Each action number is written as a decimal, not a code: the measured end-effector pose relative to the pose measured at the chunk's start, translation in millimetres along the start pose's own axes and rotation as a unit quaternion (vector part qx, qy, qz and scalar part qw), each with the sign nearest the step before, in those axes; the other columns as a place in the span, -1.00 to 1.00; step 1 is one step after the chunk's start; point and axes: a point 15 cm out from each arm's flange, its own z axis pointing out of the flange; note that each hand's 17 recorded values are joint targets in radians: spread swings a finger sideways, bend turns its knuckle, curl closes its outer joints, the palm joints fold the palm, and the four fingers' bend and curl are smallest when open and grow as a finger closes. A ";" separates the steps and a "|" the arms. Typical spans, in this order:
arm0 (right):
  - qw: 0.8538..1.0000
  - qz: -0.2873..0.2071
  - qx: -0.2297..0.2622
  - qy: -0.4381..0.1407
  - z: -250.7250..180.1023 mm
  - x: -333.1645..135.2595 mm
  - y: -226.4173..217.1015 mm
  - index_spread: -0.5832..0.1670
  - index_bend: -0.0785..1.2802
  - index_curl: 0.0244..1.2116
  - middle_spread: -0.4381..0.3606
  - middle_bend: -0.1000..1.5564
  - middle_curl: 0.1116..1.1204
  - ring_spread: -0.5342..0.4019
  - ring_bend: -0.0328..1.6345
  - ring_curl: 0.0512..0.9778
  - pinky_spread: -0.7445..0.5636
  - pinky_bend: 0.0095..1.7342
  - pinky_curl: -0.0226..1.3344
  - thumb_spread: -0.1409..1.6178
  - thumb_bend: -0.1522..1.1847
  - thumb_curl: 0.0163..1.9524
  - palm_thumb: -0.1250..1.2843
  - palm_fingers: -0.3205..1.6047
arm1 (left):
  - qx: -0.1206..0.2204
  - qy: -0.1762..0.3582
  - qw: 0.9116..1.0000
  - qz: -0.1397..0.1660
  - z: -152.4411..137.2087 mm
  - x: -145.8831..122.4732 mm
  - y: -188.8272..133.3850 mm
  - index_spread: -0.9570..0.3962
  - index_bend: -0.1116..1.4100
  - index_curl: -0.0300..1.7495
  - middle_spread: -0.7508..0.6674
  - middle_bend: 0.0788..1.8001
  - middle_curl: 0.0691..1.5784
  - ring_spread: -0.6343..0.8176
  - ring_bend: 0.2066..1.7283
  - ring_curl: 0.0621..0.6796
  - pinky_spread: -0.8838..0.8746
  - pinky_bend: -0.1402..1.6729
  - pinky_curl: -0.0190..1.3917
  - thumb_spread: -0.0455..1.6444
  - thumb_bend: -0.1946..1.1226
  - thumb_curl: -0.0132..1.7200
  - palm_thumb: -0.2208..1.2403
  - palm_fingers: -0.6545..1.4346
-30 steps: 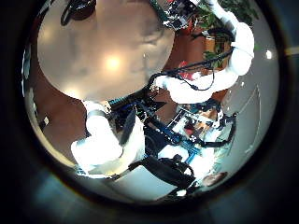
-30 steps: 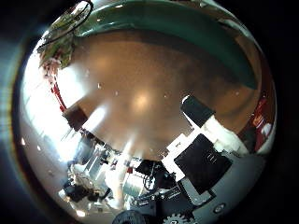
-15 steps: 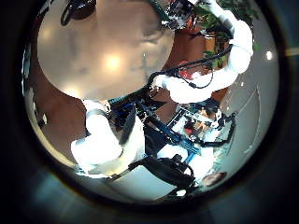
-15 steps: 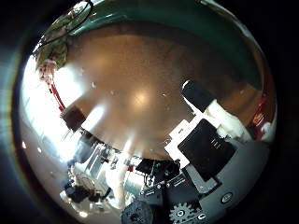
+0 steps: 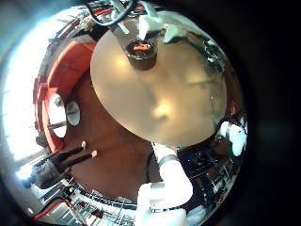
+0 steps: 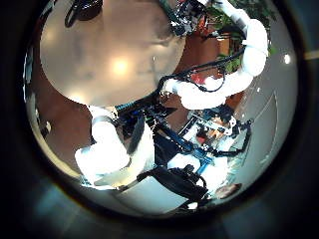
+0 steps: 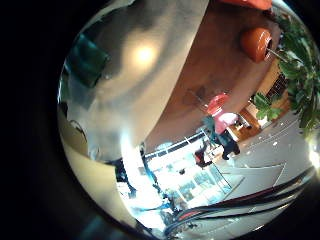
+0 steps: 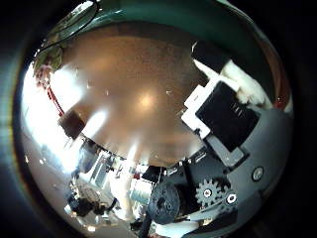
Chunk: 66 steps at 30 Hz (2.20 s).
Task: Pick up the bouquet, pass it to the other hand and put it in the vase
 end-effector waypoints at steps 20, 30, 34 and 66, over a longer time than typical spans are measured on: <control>0.987 0.031 0.157 -0.008 -82.1 12.7 4.9 -0.75 0.44 0.72 -0.71 0.46 0.80 -0.42 0.63 0.42 -0.25 0.64 -0.14 0.22 -0.70 -0.34 0.76 0.48 | 0.004 -0.001 1.000 -0.001 -2.3 -0.4 0.5 0.54 -0.64 -0.63 0.69 -0.86 -0.64 0.69 -0.62 -0.53 0.63 -0.60 -0.51 0.34 -0.74 -0.62 -0.21 -0.34; 0.966 0.035 0.255 -0.018 -131.3 28.1 38.4 -0.58 0.54 0.82 -0.56 0.56 0.84 -0.38 0.69 0.55 -0.16 0.67 -0.03 0.23 -0.66 -0.20 0.83 0.46 | 0.013 -0.001 1.000 -0.002 -8.1 1.1 2.2 0.54 -0.64 -0.63 0.69 -0.86 -0.64 0.69 -0.63 -0.52 0.63 -0.60 -0.51 0.34 -0.74 -0.62 -0.21 -0.34; 0.948 0.031 0.315 -0.024 -154.1 37.2 58.1 -0.52 0.57 0.83 -0.51 0.58 0.83 -0.36 0.70 0.57 -0.15 0.65 0.01 0.22 -0.66 -0.16 0.84 0.46 | 0.020 -0.001 1.000 -0.002 -10.9 2.4 1.6 0.54 -0.64 -0.63 0.68 -0.86 -0.64 0.69 -0.63 -0.53 0.63 -0.60 -0.51 0.34 -0.74 -0.62 -0.21 -0.34; 0.791 -0.063 0.474 -0.382 -257.0 50.8 225.0 -0.20 0.69 0.76 -0.29 0.72 0.62 -0.31 0.74 0.60 -0.11 0.49 0.32 0.14 -0.72 0.22 0.77 0.49 | 0.104 0.099 0.989 -0.019 -55.4 21.5 -16.2 0.55 -0.63 -0.61 0.55 -0.84 -0.62 0.61 -0.63 -0.54 0.60 -0.63 -0.54 0.36 -0.74 -0.63 -0.23 -0.22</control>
